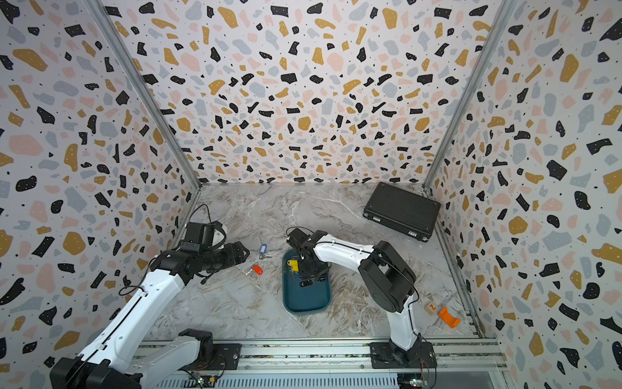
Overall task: Take the keys out of the storage box
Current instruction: Pick up the key from the storage box.
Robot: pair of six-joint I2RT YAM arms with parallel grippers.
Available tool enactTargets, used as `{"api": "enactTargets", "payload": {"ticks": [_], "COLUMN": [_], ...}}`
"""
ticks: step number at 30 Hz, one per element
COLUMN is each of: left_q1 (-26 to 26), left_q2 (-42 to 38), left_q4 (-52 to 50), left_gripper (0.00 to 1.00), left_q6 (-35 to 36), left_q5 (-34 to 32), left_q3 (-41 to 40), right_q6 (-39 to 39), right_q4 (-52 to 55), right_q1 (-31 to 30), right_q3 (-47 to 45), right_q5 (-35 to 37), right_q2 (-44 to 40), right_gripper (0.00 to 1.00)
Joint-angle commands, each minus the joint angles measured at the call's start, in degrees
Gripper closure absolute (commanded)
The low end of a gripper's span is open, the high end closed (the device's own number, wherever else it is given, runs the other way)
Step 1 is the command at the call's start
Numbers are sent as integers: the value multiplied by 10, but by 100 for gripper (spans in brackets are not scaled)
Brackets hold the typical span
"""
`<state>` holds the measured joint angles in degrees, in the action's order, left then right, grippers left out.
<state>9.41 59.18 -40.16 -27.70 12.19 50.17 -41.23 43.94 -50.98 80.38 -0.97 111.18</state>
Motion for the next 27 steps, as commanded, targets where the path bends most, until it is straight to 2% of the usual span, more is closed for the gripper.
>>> {"api": "enactTargets", "payload": {"ticks": [1, 20, 23, 27], "left_q1": [-3, -3, -3, -3], "left_q2": [2, 11, 11, 12], "left_q4": [15, 16, 17, 17], "left_gripper": [18, 19, 19, 19], "left_q6": [4, 4, 4, 4], "left_q5": [8, 22, 23, 24], "left_q3": [0, 0, 0, -1], "right_q6": [-9, -5, -5, -4], "right_q4": [17, 21, 23, 28], "right_q1": [-6, -11, -11, -12], "right_q3": [19, 28, 30, 33], "right_q5": [11, 18, 16, 18], "right_q2": [4, 38, 41, 36], "right_gripper": [56, 69, 76, 92]}}
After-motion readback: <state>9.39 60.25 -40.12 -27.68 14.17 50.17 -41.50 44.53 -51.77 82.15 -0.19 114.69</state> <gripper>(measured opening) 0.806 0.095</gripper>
